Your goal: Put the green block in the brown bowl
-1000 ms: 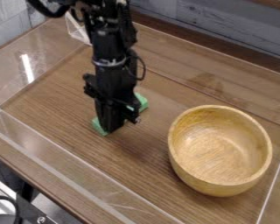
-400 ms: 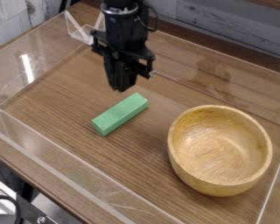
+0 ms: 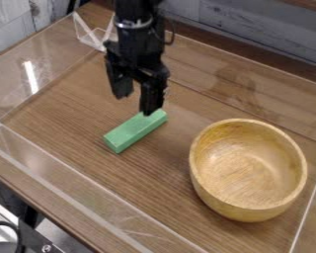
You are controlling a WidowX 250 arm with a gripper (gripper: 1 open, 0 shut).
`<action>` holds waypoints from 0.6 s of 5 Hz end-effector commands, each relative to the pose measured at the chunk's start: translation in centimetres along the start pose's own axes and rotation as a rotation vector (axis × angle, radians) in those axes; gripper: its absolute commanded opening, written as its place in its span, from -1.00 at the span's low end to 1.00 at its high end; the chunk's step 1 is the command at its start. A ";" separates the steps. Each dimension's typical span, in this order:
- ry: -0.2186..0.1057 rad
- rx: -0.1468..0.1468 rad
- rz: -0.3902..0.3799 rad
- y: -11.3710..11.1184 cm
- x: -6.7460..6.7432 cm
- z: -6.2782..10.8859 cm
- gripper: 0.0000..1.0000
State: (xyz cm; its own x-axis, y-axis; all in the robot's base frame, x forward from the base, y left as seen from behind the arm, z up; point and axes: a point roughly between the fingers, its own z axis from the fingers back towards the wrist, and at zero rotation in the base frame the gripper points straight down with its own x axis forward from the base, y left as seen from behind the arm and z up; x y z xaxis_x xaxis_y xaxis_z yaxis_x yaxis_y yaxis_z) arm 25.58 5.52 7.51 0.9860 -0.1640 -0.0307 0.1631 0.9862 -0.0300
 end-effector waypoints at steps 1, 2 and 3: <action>-0.048 0.020 0.000 0.9 0.2 -0.5 1.00; -0.057 0.021 -0.005 1.2 0.0 -1.8 1.00; -0.061 0.017 -0.008 1.3 0.0 -3.0 1.00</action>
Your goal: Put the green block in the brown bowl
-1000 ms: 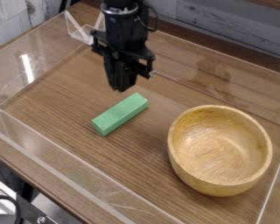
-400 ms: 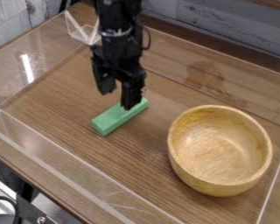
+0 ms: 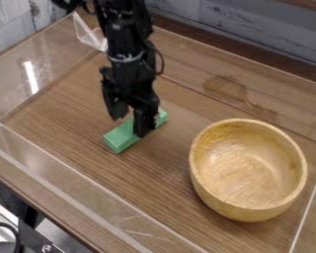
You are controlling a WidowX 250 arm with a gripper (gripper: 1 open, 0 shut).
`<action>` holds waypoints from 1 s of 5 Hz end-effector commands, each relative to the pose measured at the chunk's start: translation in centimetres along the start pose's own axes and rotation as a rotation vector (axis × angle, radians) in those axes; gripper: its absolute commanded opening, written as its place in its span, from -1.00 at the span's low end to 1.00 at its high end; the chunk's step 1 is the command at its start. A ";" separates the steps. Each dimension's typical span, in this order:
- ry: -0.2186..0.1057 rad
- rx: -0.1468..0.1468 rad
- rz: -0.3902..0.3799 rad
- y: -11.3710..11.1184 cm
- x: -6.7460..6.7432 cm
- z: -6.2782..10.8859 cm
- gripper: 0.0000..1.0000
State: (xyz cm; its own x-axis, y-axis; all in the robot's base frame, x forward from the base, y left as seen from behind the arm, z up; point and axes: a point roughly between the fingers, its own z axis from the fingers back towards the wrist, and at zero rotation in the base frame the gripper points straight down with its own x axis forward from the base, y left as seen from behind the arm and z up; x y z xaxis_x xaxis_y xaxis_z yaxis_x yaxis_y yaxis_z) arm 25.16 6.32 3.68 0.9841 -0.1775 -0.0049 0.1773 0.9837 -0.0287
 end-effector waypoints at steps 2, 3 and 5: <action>-0.035 0.001 0.016 0.4 0.3 -0.5 -1.00; -0.025 -0.006 0.023 0.2 0.2 -0.4 -1.00; 0.005 -0.017 0.044 -0.4 0.0 0.6 -1.00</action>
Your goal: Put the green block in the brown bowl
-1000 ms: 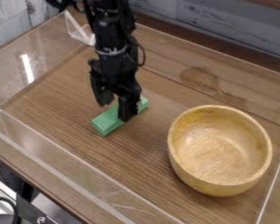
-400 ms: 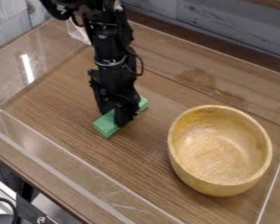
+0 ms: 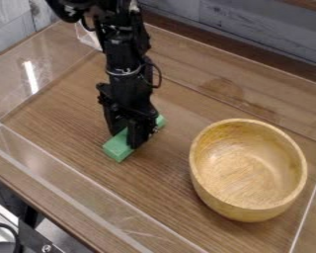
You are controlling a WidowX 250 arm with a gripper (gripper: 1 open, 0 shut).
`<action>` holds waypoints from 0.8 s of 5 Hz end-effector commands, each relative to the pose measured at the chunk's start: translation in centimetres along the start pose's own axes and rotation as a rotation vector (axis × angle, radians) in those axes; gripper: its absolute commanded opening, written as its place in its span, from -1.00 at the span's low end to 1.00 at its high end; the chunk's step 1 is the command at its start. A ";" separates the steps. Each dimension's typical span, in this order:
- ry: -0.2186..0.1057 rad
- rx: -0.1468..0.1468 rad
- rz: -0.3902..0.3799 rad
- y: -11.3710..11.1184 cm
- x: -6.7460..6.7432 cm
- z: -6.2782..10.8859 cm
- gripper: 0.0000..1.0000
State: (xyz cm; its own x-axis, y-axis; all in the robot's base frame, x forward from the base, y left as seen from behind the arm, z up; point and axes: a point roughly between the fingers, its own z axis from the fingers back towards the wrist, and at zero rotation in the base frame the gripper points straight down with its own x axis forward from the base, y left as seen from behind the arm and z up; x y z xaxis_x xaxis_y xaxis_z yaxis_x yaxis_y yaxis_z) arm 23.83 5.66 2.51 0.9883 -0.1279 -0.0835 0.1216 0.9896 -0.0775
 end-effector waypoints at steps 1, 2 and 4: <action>-0.057 0.028 0.000 0.0 1.0 2.5 -1.00; -0.044 0.023 0.012 -0.3 1.0 3.3 -1.00; -0.036 0.023 0.031 -1.2 1.6 6.0 -1.00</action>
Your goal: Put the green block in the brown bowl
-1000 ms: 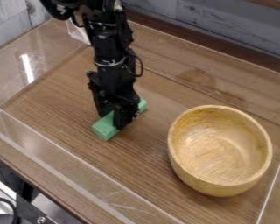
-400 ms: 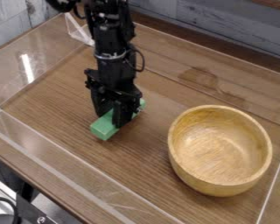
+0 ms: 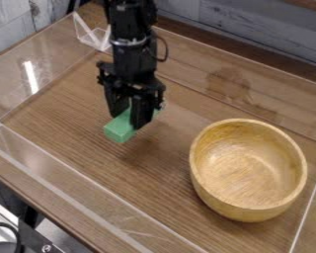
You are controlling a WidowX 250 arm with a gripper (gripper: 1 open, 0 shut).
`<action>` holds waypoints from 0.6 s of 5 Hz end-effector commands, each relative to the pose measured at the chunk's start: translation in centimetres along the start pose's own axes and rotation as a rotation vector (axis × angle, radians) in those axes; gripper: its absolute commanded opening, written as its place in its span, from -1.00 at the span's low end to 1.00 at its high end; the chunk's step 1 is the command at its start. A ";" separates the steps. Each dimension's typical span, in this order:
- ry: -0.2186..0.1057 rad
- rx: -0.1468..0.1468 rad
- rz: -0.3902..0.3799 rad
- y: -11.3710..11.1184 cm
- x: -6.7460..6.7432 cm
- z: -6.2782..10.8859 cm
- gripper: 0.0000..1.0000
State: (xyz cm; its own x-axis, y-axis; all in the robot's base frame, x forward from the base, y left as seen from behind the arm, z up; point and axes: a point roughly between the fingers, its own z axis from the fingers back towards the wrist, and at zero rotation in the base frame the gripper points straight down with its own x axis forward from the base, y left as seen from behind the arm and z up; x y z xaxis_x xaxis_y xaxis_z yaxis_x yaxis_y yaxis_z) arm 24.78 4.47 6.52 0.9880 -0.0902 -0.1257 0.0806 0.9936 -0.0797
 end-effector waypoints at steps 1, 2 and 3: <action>-0.104 0.036 -0.002 -0.5 1.8 4.1 -1.00; -0.146 0.049 -0.002 -2.4 3.4 7.2 -1.00; -0.151 0.036 -0.057 -5.3 2.1 7.6 -1.00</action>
State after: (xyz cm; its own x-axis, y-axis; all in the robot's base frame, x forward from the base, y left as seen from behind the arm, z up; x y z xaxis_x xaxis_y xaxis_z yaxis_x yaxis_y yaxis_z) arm 27.19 -0.46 12.85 0.9902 -0.1384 -0.0209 0.1371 0.9891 -0.0539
